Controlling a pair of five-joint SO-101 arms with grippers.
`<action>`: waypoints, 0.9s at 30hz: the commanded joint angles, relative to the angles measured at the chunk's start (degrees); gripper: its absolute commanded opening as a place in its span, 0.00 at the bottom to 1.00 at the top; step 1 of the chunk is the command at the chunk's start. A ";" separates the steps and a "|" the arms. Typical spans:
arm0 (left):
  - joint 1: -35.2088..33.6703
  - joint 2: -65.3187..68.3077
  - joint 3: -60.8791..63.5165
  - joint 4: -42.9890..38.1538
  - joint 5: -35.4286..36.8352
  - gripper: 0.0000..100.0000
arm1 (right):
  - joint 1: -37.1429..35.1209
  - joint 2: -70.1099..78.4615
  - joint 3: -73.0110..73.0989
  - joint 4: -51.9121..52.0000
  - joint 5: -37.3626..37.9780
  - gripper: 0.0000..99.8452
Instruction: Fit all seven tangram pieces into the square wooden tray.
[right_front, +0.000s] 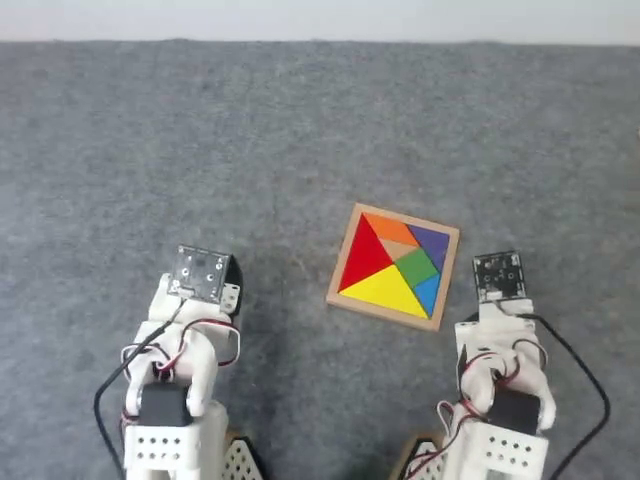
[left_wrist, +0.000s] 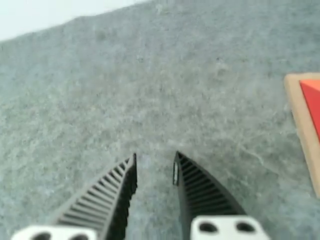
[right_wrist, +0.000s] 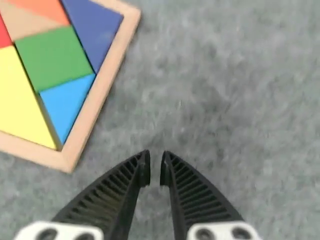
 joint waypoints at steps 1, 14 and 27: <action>-0.35 0.09 -0.48 -1.05 -0.09 0.12 | 0.04 -0.48 0.97 1.98 0.44 0.07; -0.35 0.18 -0.48 -1.05 -0.09 0.12 | -0.04 -0.48 0.97 8.75 0.70 0.07; -0.35 0.18 -0.48 -1.05 -0.09 0.12 | -0.04 -0.48 0.97 8.75 0.70 0.07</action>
